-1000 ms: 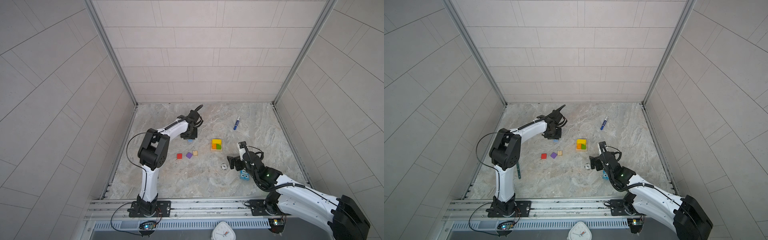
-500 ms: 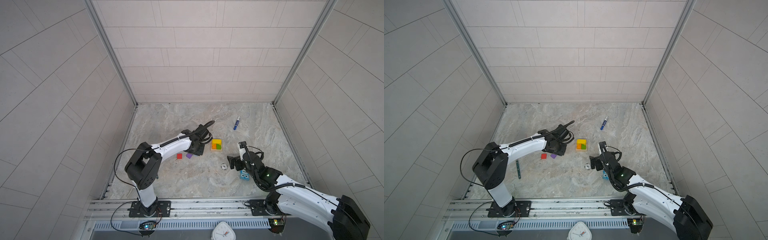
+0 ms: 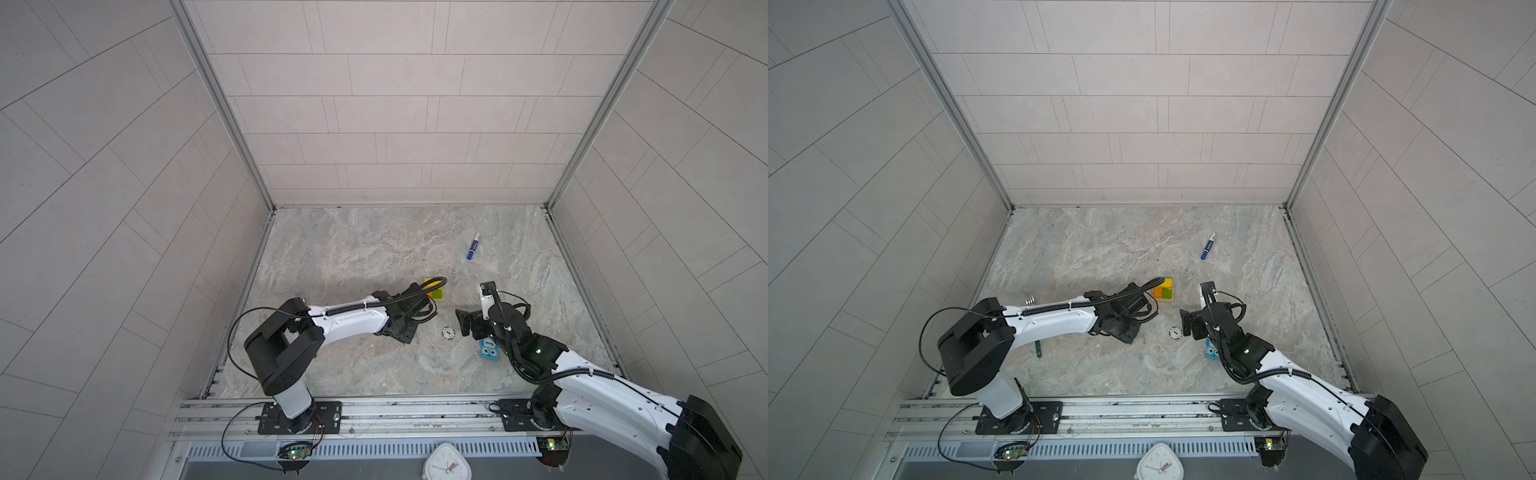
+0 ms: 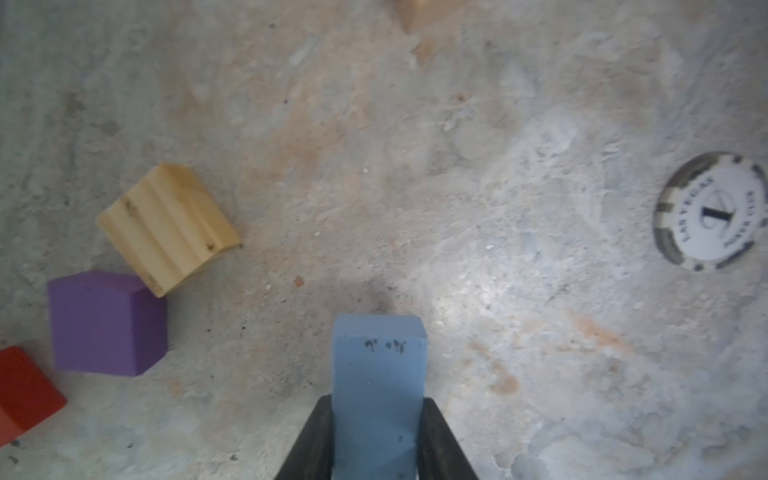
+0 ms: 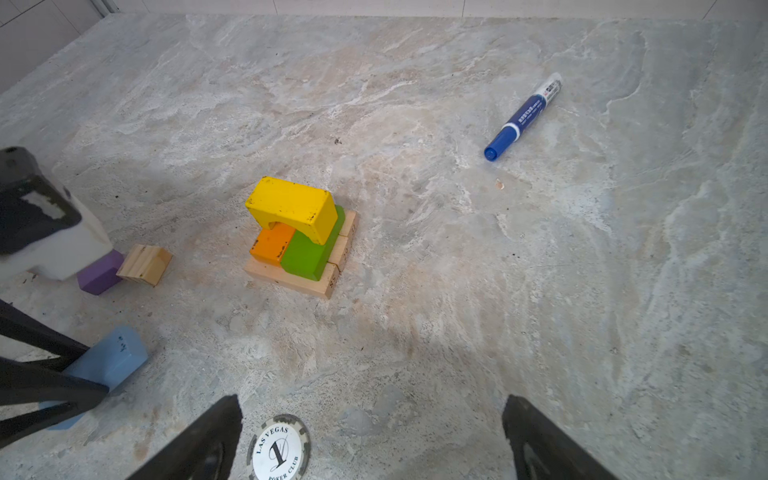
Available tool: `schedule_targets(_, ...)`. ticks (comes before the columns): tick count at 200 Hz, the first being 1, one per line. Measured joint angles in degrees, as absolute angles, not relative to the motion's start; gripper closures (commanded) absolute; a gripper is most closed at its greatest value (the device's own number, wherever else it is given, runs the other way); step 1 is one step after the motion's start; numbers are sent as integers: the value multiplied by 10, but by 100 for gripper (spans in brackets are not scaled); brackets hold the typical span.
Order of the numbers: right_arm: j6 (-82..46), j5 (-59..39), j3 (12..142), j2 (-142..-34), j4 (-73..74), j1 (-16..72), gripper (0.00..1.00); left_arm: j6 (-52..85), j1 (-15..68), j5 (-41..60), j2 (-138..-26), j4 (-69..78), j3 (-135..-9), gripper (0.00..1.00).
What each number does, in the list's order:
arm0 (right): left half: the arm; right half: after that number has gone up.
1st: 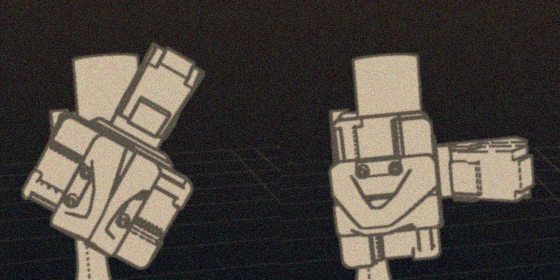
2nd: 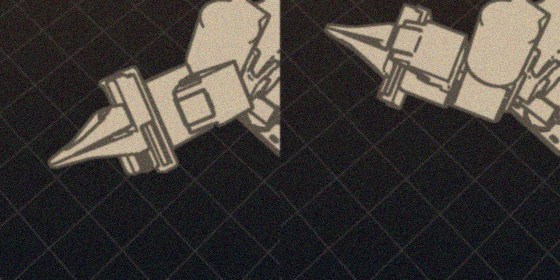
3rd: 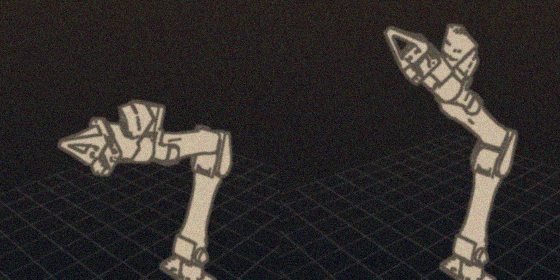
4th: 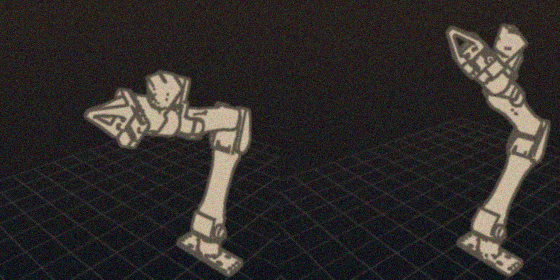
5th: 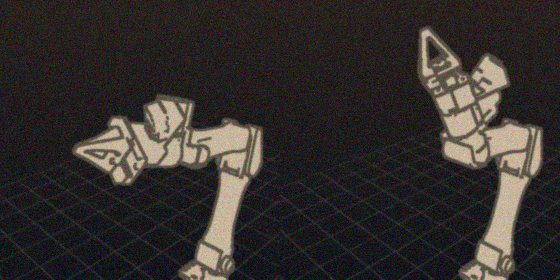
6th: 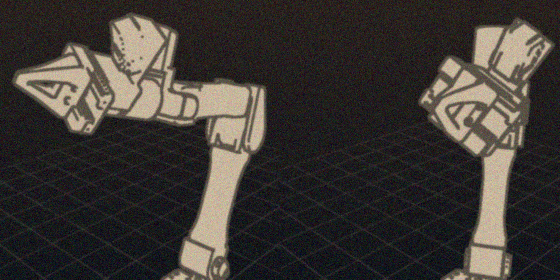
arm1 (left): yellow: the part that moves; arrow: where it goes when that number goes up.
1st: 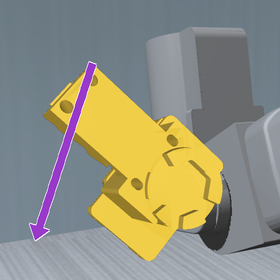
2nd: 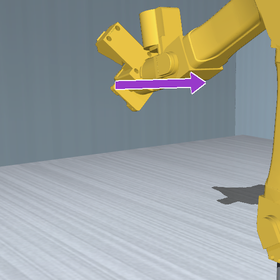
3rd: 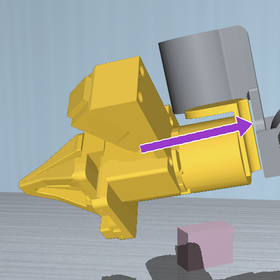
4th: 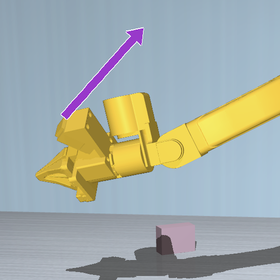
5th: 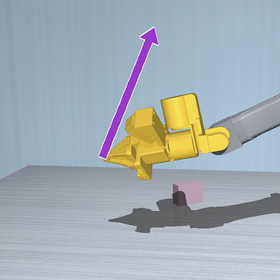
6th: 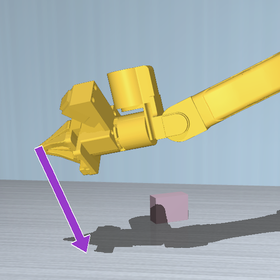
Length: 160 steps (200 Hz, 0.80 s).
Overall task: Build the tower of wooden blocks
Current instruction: 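Lift the light blue block with the left gripper and carry it toward the robot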
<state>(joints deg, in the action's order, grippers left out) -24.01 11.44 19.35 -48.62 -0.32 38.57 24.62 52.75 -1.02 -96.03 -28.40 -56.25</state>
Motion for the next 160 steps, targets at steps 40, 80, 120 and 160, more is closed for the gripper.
schedule_targets(40,-241,116,194,-486,-3,383,0,246,537,-10,-971,-255,-554,62)
schedule_targets(80,-242,116,194,-492,-3,380,1,245,538,-14,-971,-250,-545,52)
schedule_targets(120,-242,116,194,-499,-3,378,0,246,538,-20,-970,-252,-537,47)
schedule_targets(160,-242,116,194,-504,-3,377,1,250,539,-20,-952,-254,-517,45)
